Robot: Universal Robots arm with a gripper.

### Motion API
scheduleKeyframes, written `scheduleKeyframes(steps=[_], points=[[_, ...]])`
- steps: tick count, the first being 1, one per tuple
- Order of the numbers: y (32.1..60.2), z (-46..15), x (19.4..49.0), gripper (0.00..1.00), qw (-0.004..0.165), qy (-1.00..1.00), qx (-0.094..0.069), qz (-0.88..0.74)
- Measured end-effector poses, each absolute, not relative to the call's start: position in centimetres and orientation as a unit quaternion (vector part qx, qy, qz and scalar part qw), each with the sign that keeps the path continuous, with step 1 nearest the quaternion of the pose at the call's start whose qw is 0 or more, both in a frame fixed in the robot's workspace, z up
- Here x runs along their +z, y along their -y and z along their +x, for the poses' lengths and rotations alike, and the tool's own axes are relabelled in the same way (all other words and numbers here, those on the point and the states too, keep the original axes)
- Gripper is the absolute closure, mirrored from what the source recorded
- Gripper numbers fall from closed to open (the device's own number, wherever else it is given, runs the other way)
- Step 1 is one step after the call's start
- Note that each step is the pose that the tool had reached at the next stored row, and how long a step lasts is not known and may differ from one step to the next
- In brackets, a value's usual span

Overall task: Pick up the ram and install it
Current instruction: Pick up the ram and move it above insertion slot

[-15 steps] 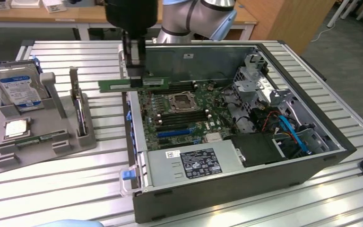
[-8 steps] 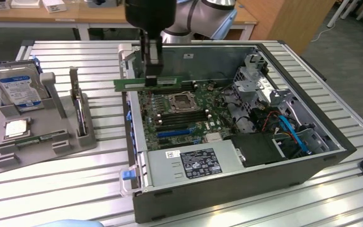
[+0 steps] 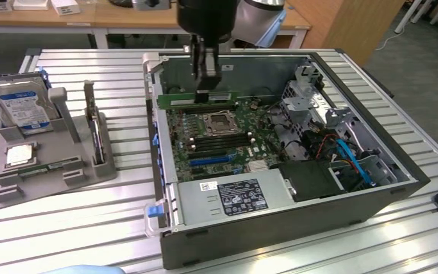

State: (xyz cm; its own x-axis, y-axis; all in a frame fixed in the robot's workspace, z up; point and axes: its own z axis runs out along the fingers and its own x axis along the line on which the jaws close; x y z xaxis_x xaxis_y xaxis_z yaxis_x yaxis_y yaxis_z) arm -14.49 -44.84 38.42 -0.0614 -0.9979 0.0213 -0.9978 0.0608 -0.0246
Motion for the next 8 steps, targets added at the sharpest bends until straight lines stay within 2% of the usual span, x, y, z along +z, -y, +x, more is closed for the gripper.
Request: scheduleKeyframes(steps=[8], points=[[44.8, -11.4, 38.4, 0.87, 0.001, -0.728, -0.016, -0.685]])
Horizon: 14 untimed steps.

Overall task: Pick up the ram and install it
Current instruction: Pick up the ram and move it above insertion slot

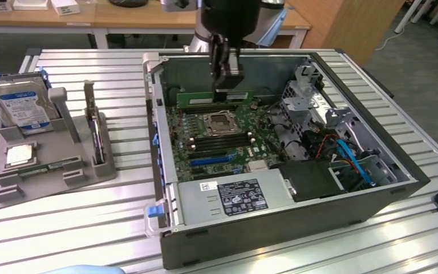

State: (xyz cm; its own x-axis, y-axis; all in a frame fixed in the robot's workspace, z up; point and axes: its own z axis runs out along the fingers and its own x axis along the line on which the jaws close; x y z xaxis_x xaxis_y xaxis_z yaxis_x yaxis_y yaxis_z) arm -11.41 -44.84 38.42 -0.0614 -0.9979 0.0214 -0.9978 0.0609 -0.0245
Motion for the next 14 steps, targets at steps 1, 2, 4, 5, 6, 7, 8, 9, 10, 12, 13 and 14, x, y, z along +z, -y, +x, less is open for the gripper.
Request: scheduleKeyframes(steps=[1, 2, 4, 5, 6, 7, 8, 9, 10, 12, 13, 14], points=[[44.8, -11.1, 38.4, 0.87, 0.001, -0.728, -0.016, -0.685], [44.8, -10.7, 38.4, 0.87, 0.001, -0.728, -0.016, -0.685], [44.8, -10.1, 38.4, 0.87, 0.001, -0.728, -0.016, -0.685], [44.8, -9.8, 38.4, 0.87, 0.001, -0.728, -0.016, -0.685], [44.8, -9.6, 38.4, 0.87, 0.001, -0.728, -0.016, -0.685], [44.8, -9.5, 38.4, 0.87, 0.001, -0.728, -0.016, -0.685], [44.8, -9.4, 38.4, 0.87, 0.001, -0.728, -0.016, -0.685], [44.7, -9.4, 38.4, 0.87, 0.001, -0.728, -0.016, -0.685], [44.6, -9.3, 38.4, 0.87, 0.001, -0.728, -0.016, -0.685], [44.3, -9.2, 38.4, 0.87, 0.001, -0.728, -0.016, -0.685], [44.0, -9.1, 38.4, 0.87, 0.001, -0.728, -0.016, -0.685], [43.8, -9.0, 38.4, 0.87, 0.001, -0.728, -0.016, -0.685]])
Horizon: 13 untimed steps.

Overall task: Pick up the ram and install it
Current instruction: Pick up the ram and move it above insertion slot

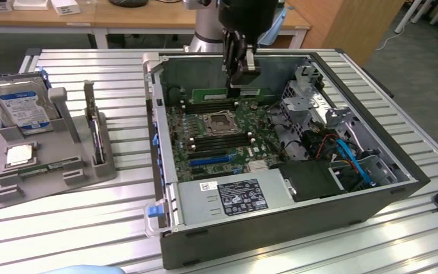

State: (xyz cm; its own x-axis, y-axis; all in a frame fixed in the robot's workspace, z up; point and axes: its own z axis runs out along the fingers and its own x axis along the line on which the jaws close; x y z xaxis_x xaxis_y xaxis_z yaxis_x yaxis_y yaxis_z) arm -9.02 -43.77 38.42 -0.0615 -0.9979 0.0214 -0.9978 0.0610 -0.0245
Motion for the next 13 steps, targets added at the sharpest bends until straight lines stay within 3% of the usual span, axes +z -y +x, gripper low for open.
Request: scheduleKeyframes(steps=[13], points=[[39.4, -8.3, 38.3, 0.87, 0.0, -0.728, -0.016, -0.685]])
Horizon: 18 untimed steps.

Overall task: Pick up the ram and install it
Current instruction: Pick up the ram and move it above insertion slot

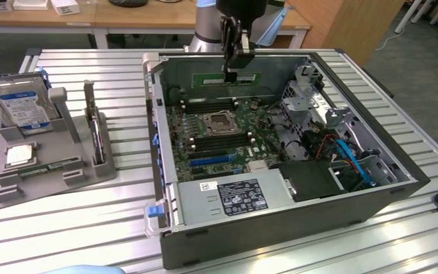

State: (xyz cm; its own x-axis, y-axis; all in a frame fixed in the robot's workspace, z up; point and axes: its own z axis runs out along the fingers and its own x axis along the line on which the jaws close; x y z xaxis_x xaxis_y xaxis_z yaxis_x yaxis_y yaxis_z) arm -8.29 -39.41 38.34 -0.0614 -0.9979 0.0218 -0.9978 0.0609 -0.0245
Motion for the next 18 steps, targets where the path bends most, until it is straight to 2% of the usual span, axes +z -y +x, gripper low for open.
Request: scheduleKeyframes(steps=[18], points=[[39.1, -8.0, 36.9, 0.87, 0.0, -0.728, -0.019, -0.685]])
